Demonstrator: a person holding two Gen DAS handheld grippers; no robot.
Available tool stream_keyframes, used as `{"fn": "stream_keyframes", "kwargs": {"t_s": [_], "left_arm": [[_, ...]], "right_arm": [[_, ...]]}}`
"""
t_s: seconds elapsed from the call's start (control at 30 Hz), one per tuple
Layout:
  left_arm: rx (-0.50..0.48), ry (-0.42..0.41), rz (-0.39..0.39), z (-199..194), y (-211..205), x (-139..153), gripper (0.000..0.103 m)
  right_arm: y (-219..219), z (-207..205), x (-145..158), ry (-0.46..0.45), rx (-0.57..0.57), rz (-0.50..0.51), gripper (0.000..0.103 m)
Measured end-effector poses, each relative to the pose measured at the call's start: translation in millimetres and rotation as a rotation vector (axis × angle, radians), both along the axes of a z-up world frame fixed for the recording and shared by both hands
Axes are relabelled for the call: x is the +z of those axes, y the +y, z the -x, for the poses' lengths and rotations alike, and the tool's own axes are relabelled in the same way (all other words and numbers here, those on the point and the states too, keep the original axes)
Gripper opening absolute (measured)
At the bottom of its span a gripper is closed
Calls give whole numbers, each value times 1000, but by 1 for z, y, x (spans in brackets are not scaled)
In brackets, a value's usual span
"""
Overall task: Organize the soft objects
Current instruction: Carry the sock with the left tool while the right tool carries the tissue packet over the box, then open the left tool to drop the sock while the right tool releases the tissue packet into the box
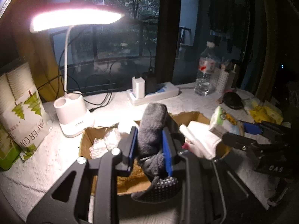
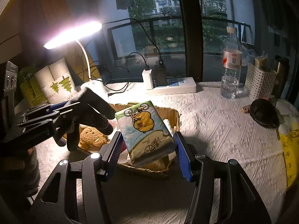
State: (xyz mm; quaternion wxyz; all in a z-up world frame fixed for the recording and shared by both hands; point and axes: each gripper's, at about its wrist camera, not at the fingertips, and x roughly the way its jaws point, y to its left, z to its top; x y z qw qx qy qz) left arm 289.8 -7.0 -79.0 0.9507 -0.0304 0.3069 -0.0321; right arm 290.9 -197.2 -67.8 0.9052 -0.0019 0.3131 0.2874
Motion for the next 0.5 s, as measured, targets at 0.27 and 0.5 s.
{"fn": "stream_keyframes", "kwargs": {"t_s": [0.27,0.5], "left_arm": [[0,67,18,-23,6,-29,28],[-18,117,30,-29,9,-40,42]], "right_arm": [[4,-9,-6,21,-17,21,58],[12,-10,-5,20,-27,44,58]]}}
